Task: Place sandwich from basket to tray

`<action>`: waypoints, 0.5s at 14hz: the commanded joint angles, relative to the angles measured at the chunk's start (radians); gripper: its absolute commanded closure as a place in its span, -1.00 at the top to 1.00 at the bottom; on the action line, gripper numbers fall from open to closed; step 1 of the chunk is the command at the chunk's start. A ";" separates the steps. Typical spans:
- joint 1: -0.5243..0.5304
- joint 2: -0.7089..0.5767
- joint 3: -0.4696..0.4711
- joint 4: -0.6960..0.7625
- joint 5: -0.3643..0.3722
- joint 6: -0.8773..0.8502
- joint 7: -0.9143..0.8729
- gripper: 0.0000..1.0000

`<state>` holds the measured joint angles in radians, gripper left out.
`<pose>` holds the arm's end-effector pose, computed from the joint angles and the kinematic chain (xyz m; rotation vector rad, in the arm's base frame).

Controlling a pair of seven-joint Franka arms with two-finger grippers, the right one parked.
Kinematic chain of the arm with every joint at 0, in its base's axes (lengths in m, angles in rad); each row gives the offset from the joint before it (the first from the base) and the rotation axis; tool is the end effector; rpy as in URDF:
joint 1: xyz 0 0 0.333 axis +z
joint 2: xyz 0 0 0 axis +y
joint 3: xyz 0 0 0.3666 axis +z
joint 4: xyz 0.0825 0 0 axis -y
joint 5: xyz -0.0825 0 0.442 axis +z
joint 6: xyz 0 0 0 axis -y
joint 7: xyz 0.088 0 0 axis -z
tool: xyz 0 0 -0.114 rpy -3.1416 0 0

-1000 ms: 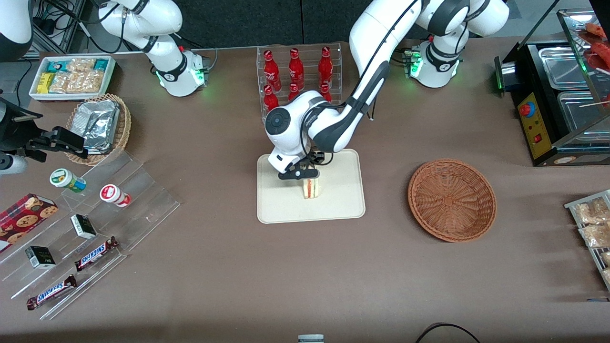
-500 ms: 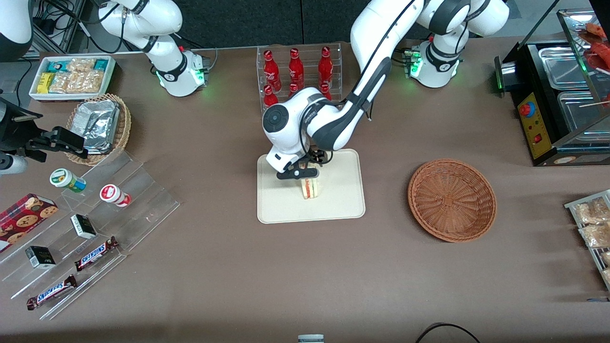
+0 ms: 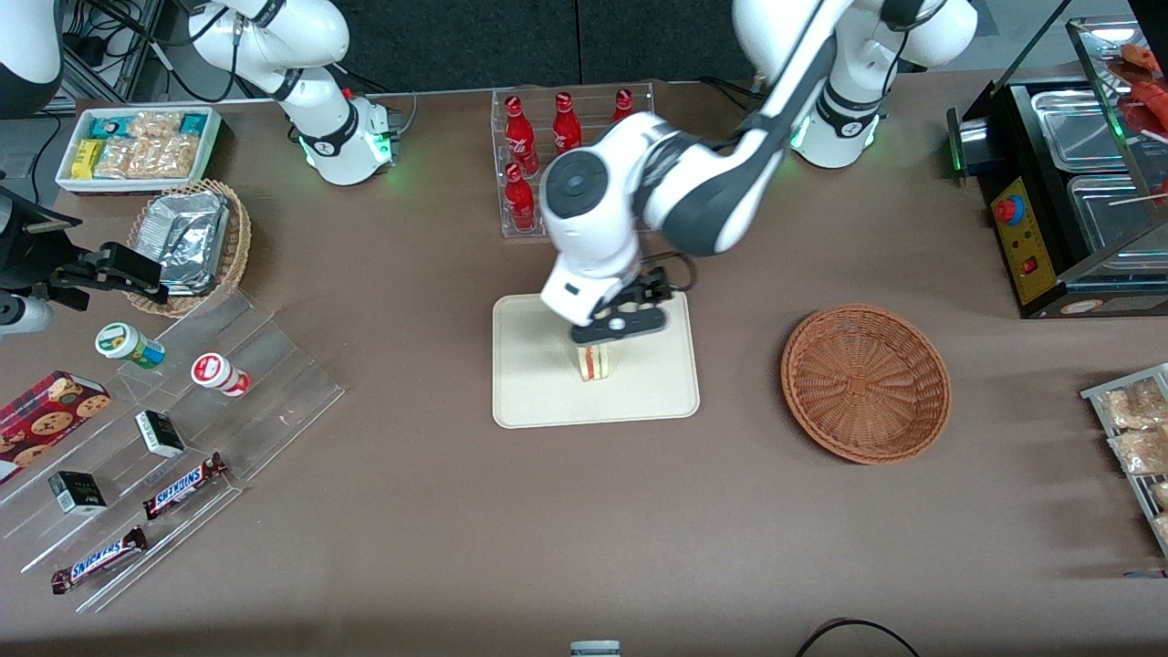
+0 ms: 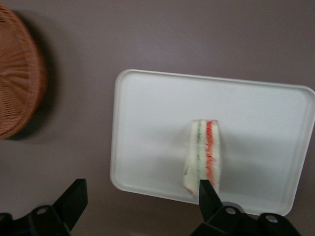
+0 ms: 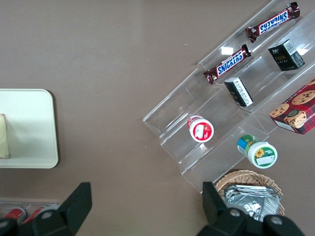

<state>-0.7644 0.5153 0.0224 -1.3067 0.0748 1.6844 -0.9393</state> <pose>0.5723 -0.5191 0.4568 -2.9701 -0.2703 0.0425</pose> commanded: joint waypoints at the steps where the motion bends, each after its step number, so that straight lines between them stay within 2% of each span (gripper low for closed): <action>1: 0.063 -0.115 -0.007 -0.040 -0.006 -0.101 0.010 1.00; 5: 0.192 -0.288 -0.007 -0.139 -0.007 -0.196 0.204 1.00; 7: 0.256 -0.422 -0.007 -0.256 -0.007 -0.216 0.308 1.00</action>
<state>-0.5613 0.2498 0.0260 -1.4010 0.0745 1.4675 -0.7164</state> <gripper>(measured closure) 0.000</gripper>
